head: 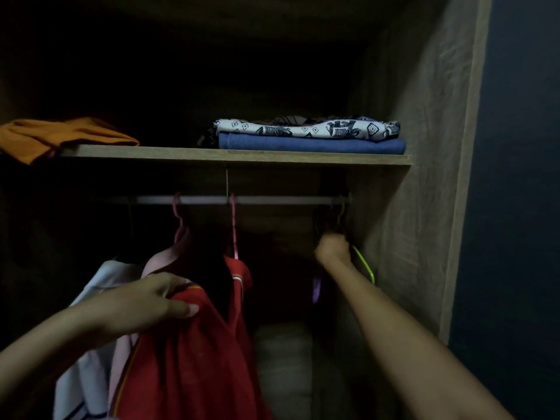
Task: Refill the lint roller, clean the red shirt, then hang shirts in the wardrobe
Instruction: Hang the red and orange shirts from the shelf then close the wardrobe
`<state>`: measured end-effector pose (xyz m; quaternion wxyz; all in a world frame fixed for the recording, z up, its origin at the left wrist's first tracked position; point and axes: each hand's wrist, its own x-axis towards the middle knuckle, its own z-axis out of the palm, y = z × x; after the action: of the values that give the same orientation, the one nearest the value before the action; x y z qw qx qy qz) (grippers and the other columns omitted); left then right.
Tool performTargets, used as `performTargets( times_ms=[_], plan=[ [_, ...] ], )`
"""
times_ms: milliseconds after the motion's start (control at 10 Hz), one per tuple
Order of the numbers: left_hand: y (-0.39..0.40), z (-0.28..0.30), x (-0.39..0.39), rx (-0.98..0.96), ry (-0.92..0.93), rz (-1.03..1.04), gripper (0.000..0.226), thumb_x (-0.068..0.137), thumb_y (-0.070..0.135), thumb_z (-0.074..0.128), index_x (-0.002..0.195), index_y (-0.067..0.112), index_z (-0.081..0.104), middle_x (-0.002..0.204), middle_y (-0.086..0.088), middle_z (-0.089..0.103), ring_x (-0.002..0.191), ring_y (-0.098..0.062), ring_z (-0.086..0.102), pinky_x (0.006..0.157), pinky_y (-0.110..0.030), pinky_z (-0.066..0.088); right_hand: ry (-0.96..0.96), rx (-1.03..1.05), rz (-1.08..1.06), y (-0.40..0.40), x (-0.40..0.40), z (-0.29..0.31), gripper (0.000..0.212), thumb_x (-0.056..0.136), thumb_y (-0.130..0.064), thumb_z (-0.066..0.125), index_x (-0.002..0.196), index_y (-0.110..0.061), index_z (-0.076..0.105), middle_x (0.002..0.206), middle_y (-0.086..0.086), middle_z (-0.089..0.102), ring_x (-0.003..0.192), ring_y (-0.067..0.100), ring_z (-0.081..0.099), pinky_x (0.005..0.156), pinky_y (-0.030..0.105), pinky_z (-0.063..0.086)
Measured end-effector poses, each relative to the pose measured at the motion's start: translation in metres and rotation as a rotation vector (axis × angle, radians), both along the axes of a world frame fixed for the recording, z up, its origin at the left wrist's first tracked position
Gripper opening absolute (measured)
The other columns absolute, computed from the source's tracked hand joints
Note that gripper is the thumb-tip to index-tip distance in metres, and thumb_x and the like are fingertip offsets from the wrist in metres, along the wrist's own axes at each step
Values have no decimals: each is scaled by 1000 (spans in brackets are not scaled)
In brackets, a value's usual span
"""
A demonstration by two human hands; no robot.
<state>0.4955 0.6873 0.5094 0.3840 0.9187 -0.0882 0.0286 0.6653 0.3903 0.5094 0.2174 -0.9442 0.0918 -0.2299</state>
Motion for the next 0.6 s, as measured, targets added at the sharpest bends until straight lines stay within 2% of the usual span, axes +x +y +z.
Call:
performTargets(
  times_ms=[100, 200, 300, 400, 500, 600],
  plan=[
    [1, -1, 5, 171, -105, 25, 16, 86, 28, 65, 98, 35, 56, 102, 21, 59, 91, 9, 56, 75, -1, 40, 86, 147, 145, 9, 5, 10, 34, 96, -16, 46, 123, 0, 60, 128, 19, 60, 119, 34, 56, 92, 33, 47],
    [5, 2, 4, 299, -156, 30, 5, 88, 36, 60, 85, 39, 60, 93, 20, 65, 88, 8, 61, 81, -9, 46, 20, 348, 199, 19, 6, 24, 35, 99, -16, 42, 126, 1, 57, 133, 20, 56, 124, 34, 52, 98, 34, 42],
    [17, -1, 10, 281, -182, 64, 21, 83, 46, 61, 88, 29, 71, 90, 10, 71, 90, -6, 66, 81, -22, 52, -157, 535, 204, 33, 2, 26, 32, 96, -15, 49, 121, 2, 60, 127, 23, 60, 120, 37, 55, 99, 38, 44],
    [20, -5, 11, 313, -203, 102, 25, 86, 44, 60, 94, 23, 72, 89, 7, 67, 88, -13, 64, 81, -25, 48, -218, 848, 305, 49, -11, 19, 13, 86, -5, 56, 88, -1, 68, 77, 17, 67, 70, 29, 66, 66, 35, 53],
    [20, -3, 7, 285, -236, 104, 25, 87, 42, 59, 92, 21, 72, 82, 9, 62, 79, -9, 58, 74, -20, 44, -180, 1052, 377, 61, -18, 17, 18, 88, -4, 54, 70, -8, 57, 56, 7, 53, 34, 8, 49, 34, 16, 38],
    [19, 4, -3, 251, -285, 67, 13, 90, 30, 59, 85, 24, 70, 70, 17, 63, 72, 4, 61, 68, -8, 42, -139, 1180, 360, 69, -24, 21, 21, 90, -8, 48, 71, -8, 57, 58, 7, 52, 44, 13, 49, 36, 16, 36]
  ],
)
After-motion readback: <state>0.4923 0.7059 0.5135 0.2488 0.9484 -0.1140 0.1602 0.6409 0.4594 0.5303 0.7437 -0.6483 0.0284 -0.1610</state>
